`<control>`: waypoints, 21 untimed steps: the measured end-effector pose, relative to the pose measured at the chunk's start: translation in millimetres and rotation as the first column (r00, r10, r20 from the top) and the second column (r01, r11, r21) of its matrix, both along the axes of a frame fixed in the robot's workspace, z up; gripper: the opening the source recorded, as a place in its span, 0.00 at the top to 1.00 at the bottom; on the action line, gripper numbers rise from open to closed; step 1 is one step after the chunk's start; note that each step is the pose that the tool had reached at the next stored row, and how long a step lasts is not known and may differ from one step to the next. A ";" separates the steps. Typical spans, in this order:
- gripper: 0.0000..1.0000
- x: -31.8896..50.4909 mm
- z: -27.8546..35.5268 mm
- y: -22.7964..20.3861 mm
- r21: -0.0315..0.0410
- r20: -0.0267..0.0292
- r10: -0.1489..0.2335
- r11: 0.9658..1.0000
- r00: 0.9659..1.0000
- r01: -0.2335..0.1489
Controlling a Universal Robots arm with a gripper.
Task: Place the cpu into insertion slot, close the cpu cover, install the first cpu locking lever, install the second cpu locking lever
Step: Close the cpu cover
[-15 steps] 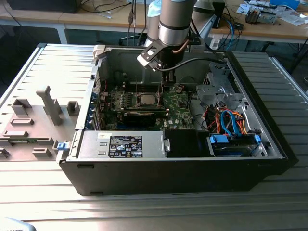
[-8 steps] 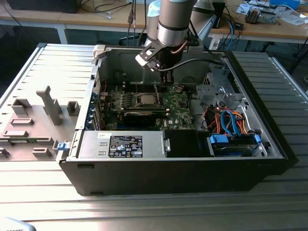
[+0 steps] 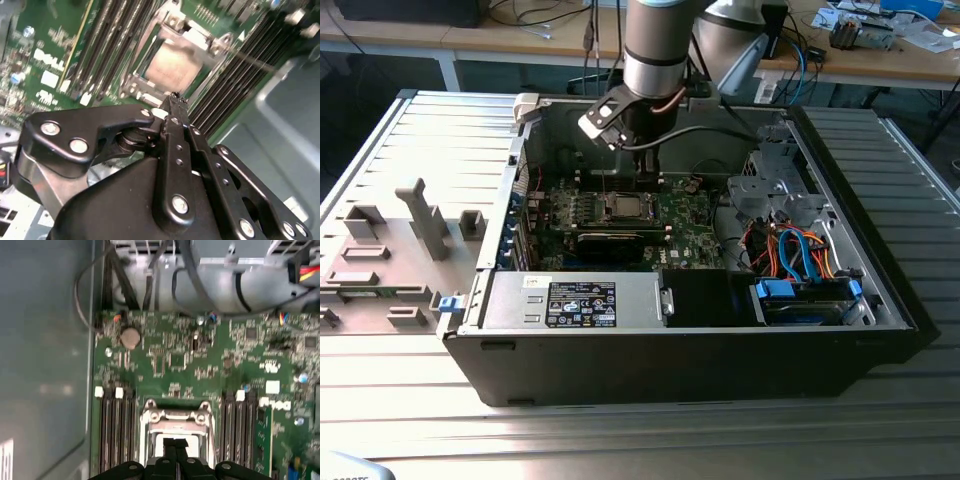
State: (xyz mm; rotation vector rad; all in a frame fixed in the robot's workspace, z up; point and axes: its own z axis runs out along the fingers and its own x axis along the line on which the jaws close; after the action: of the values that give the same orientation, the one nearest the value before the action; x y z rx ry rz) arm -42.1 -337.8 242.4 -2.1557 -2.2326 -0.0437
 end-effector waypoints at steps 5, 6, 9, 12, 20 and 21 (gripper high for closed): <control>0.89 -9.7 -8.2 0.0 0.005 0.000 0.019 1.000 1.000 -0.019; 0.89 -15.5 -12.4 0.0 0.007 0.000 0.025 1.000 1.000 -0.025; 0.89 -22.8 -16.2 -0.1 0.009 0.000 0.030 1.000 1.000 -0.030; 0.89 -28.4 -19.8 -0.1 0.011 0.000 0.033 0.999 0.999 -0.033; 0.89 -31.5 -36.2 -0.1 0.011 0.000 0.043 0.999 0.999 -0.043; 0.89 -31.6 -36.6 -0.2 0.011 0.000 0.043 0.999 0.999 -0.043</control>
State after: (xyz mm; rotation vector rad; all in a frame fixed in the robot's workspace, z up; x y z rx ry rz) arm -73.7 -338.0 205.8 -2.1010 -2.2729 -0.0536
